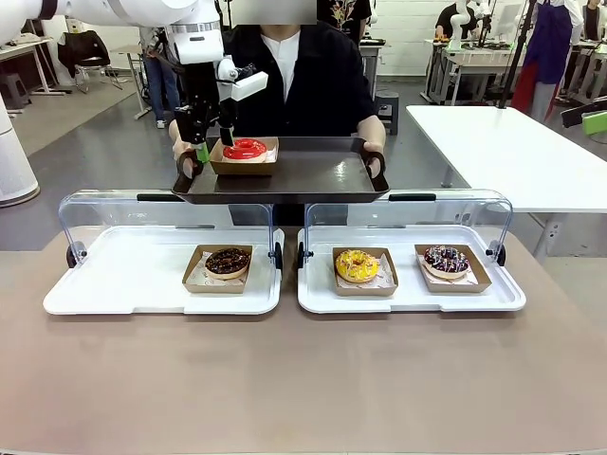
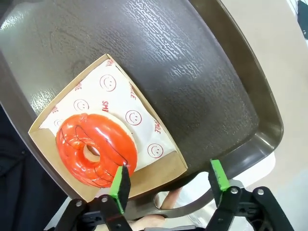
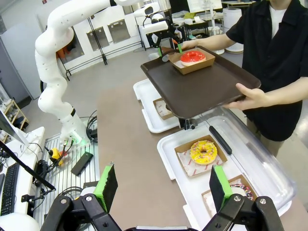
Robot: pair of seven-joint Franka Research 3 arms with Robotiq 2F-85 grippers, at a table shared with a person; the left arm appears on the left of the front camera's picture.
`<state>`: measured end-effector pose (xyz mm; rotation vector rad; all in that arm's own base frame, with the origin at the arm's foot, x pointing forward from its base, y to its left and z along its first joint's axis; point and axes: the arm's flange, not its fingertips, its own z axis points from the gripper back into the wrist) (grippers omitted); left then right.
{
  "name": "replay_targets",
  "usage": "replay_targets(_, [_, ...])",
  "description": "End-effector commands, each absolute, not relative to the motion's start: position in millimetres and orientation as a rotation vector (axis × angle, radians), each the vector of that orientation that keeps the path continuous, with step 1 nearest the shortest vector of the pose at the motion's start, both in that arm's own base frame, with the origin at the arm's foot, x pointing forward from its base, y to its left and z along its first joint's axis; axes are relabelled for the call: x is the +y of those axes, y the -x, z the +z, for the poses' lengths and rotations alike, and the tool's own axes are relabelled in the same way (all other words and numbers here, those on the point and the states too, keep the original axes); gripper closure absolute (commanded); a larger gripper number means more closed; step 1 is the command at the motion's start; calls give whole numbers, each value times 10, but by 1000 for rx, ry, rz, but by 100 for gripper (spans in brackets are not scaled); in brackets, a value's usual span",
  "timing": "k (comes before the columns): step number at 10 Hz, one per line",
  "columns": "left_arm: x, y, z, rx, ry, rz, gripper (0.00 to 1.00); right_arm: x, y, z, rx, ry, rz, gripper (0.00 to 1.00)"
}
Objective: Provide the desired donut to the person.
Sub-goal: Place the picked Paper togo box onto the Handle tray extended by the person.
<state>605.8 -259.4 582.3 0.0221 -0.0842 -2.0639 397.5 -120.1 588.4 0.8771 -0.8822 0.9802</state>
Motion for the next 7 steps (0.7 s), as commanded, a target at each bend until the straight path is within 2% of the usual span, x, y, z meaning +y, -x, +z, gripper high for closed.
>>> replay_targets(1, [-2597, -6032, 5895, -66, -40, -2051, 1, -1193, -3979, 5891, -892, -887, 986, 0])
replay_targets(4, [-2490, -5809, 6014, -114, -24, -2036, 0, -1193, -3979, 5891, -892, -887, 986, 0])
replay_targets(7, [-1939, -5234, 6356, -291, 69, -1949, 0, -1193, -3979, 5891, -892, -887, 986, 0])
